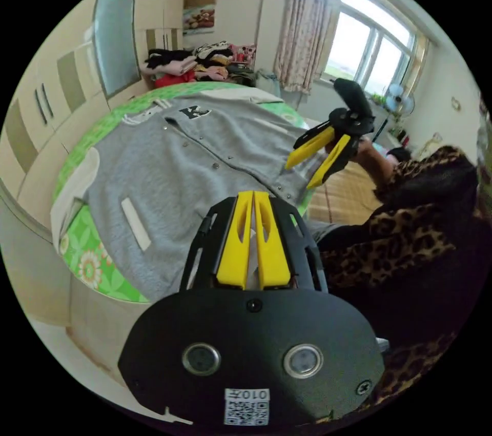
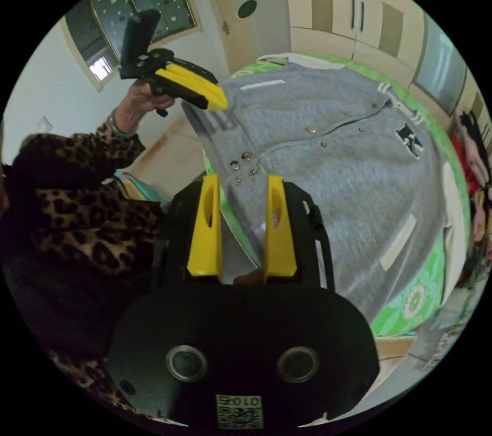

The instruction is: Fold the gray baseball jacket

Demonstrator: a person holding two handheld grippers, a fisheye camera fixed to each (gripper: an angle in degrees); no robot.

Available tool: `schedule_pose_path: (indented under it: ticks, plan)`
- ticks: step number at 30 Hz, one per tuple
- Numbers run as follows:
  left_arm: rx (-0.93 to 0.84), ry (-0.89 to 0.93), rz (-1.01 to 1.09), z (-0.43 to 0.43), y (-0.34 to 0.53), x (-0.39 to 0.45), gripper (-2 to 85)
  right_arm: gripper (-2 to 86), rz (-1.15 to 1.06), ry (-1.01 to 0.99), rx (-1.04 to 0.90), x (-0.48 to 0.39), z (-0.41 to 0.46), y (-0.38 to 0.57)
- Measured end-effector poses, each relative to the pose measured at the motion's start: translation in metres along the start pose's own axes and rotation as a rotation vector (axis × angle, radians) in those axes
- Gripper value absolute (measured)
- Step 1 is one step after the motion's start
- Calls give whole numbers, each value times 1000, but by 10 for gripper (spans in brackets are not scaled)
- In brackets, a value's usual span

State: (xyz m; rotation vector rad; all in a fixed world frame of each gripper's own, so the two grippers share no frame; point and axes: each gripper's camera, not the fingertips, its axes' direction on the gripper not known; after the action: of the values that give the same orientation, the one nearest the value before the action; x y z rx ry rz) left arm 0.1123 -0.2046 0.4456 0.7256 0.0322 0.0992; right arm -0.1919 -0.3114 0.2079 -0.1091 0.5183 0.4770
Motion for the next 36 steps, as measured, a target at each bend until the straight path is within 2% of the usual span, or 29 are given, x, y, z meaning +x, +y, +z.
schedule_pose_path:
  ticks: [6,11,18,24,36]
  plan:
    - [-45,-126,174,26,28,72,19,83,-78,216,-20,-68,20,11]
    - [-79,-143,240,31,43,97,30,74,-124,350,-61,-99,30,17]
    - [-65,-206,255,26,54,116,37,47,-70,283,2,-103,18,34]
    - [-56,-218,243,24,66,128,39,37,21,307,99,-100,2,56]
    - [-92,-279,293,26,64,142,40,36,179,208,227,-61,-30,95]
